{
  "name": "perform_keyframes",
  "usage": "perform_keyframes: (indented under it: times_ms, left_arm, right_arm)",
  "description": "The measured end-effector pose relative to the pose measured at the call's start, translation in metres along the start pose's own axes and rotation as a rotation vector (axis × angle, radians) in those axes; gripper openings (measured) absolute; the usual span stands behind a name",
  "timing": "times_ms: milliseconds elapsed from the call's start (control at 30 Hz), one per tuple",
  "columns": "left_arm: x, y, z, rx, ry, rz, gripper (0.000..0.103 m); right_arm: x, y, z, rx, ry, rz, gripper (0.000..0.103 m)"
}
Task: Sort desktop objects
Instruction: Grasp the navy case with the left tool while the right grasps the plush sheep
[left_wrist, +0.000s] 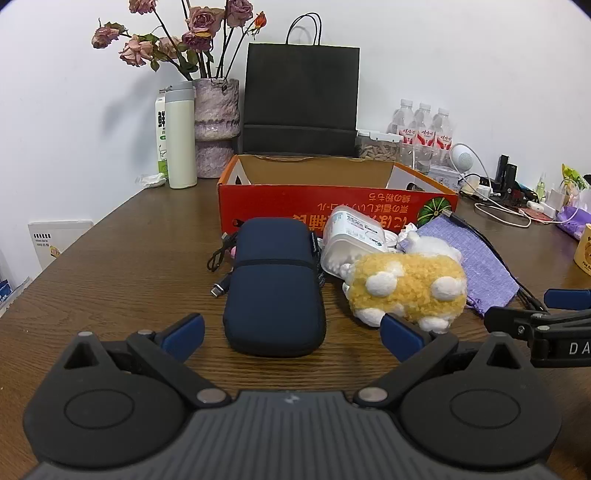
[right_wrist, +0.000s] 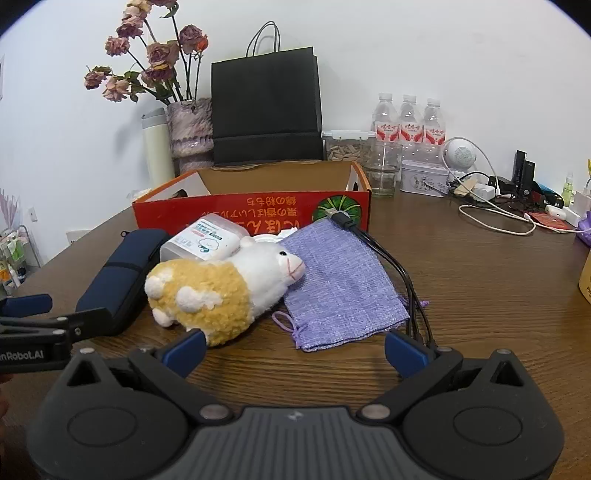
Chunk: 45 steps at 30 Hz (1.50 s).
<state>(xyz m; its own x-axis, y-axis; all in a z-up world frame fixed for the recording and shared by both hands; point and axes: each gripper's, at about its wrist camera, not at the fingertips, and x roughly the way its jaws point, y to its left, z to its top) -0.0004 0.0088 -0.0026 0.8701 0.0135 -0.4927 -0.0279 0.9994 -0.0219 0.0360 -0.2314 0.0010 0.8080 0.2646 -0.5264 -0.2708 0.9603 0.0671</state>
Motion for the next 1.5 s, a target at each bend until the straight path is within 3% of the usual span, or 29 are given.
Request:
perform_keyframes:
  times_ms: [467,833,1333,1433,1500]
  left_arm:
    - [0.012,0.005,0.005,0.000,0.020,-0.001,0.103]
    - [0.036,0.018,0.030,-0.002,0.055,0.012,0.103]
    - [0.096,0.024,0.045,0.000,0.178,0.001,0.103]
    - [0.100,0.025,0.044,0.000,0.182,-0.010,0.102]
    - [0.102,0.024,0.044,0.010,0.179,-0.020,0.097]
  right_arm:
    - [0.009,0.007,0.007,-0.017,0.010,0.021,0.103]
    - [0.031,0.021,0.037,-0.038,-0.005,0.051,0.103]
    - [0.088,0.014,0.065,0.041,0.100,0.061,0.103]
    - [0.092,0.012,0.064,0.054,0.118,0.075,0.100]
    - [0.094,0.012,0.064,0.056,0.131,0.091,0.094]
